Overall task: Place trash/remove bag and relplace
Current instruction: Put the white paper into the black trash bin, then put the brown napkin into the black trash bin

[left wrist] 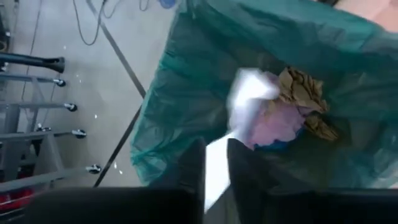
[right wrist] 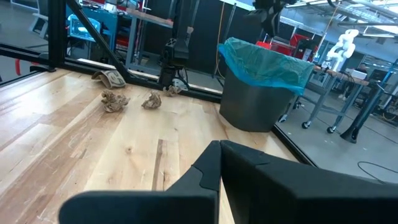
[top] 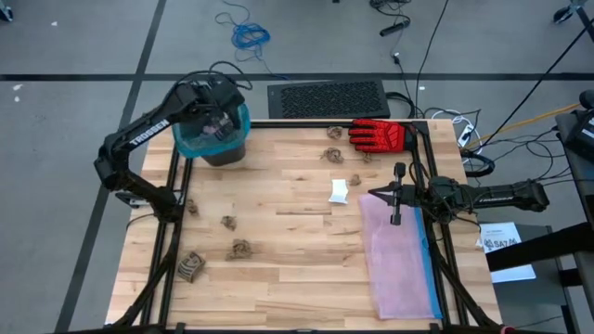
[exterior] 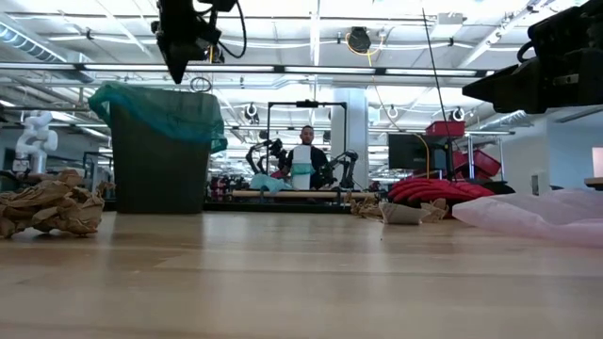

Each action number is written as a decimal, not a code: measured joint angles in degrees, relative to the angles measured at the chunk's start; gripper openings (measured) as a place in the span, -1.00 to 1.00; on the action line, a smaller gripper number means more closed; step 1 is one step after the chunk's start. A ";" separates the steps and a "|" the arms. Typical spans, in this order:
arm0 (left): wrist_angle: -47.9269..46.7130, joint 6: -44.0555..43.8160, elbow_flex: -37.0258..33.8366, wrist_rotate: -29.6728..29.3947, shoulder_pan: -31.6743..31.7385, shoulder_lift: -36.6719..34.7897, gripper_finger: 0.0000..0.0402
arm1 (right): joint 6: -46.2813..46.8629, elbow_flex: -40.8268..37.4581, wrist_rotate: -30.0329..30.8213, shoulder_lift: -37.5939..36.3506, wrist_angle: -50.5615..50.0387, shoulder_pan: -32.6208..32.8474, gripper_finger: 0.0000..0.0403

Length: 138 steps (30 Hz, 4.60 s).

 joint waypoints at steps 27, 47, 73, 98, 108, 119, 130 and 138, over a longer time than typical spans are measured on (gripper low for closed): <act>-5.59 -32.32 -19.52 25.41 -34.01 -2.48 -0.99 | -1.46 0.00 0.22 -0.02 0.55 0.00 -1.00; 7.93 -57.81 -51.86 36.01 -47.01 -4.61 -0.65 | -1.33 -0.01 0.19 0.00 2.38 -0.01 -1.00; 13.77 -52.31 -45.42 32.41 -46.18 -1.49 -0.99 | -1.31 0.00 0.17 -0.02 3.62 0.00 -1.00; 11.55 -13.01 -3.95 -4.74 -16.30 -1.49 -1.00 | -0.19 0.00 0.15 0.00 3.40 0.00 -1.00; 12.76 -6.99 -7.77 5.03 -1.18 -1.49 -1.00 | 9.36 0.00 -3.27 -0.04 17.83 -0.01 -1.00; 23.95 -3.21 -18.30 17.04 6.55 -1.49 -1.00 | 9.14 1.17 -2.58 1.31 18.54 -0.02 -1.00; 30.87 -2.15 -20.69 32.60 3.32 -1.49 -1.00 | 7.41 15.26 -2.31 7.64 6.25 -0.39 -1.00; 32.57 -0.81 -20.69 36.96 0.16 -1.49 -1.00 | 7.68 24.52 -2.32 16.07 -1.54 -3.73 -1.00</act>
